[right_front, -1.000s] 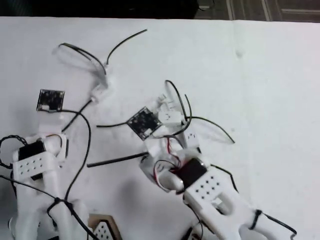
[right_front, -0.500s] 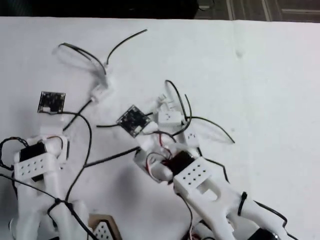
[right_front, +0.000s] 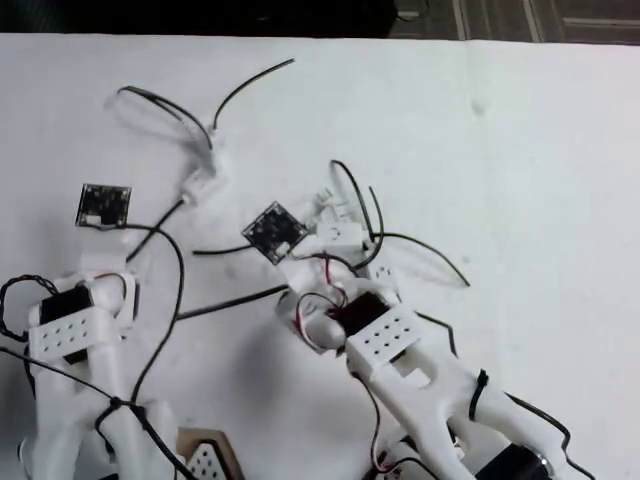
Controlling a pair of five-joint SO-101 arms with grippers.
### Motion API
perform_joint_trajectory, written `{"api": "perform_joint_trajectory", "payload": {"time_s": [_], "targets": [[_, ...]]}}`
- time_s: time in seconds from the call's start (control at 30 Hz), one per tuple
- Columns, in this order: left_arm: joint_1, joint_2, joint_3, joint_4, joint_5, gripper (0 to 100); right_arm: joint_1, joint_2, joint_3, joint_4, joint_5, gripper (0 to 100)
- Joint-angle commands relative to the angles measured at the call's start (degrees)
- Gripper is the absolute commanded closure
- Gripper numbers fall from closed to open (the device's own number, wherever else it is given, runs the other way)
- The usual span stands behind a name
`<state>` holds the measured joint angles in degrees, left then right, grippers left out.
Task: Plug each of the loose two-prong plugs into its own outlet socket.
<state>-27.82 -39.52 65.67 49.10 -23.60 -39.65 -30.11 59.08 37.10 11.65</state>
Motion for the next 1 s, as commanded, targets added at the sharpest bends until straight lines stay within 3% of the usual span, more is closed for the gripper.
{"api": "perform_joint_trajectory", "payload": {"time_s": [0.0, 0.5, 0.97], "targets": [[-0.48, -1.54, -0.35, -0.97, -0.53, 98, 0.84, -0.13, -2.29, -1.01, 0.44, 98.1], [-0.48, -1.54, -0.35, -0.97, -0.53, 98, 0.75, -0.04, 0.44, -1.01, -7.82, 98.1], [-0.48, -1.54, -0.35, -0.97, -0.53, 98, 0.92, -0.04, 5.36, -1.01, -6.95, 98.1]]}}
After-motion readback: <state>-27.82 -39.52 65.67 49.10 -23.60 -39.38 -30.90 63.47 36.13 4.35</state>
